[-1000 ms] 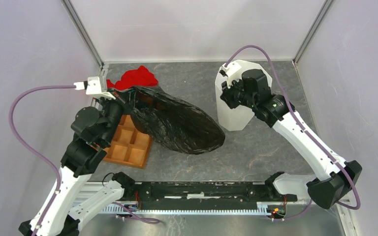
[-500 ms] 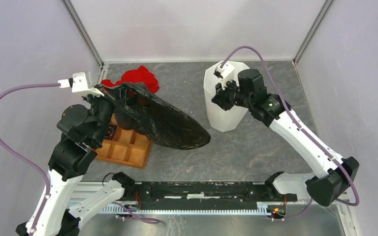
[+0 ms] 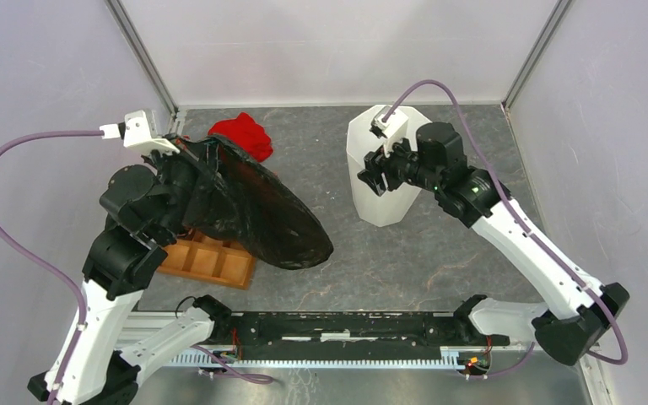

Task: Put the trash bags into the trash bin

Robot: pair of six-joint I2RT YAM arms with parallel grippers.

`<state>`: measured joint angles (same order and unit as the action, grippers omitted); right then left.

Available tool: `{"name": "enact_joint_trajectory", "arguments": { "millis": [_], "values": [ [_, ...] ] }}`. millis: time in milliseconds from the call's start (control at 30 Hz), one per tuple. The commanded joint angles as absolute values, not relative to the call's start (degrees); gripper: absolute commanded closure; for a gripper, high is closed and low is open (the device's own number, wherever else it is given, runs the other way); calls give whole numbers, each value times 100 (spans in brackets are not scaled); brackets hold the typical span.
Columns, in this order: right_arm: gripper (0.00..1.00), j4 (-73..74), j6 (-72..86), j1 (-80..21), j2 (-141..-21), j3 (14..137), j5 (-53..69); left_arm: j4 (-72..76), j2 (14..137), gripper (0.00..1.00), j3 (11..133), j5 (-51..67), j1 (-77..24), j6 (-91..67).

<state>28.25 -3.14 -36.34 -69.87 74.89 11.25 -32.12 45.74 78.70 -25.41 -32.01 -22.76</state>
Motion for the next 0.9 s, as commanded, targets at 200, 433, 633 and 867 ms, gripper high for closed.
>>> {"name": "enact_joint_trajectory", "arguments": {
  "millis": [200,433,633,867],
  "values": [
    [25,2608,-367,-4008,-6236,7592,1001,-3211,4678,98,8183,-2635,-3226,-2224],
    [18,1120,505,-4472,-6537,7102,2852,-3137,4785,98,8178,-2092,-3226,-2128],
    [13,600,712,-5339,-7218,7335,2200,-3616,5163,98,8476,-1717,-3226,-2052],
    [9,151,984,-6150,-7830,7507,973,-3790,5360,98,8568,-1404,-3226,-1929]
  ]
}}
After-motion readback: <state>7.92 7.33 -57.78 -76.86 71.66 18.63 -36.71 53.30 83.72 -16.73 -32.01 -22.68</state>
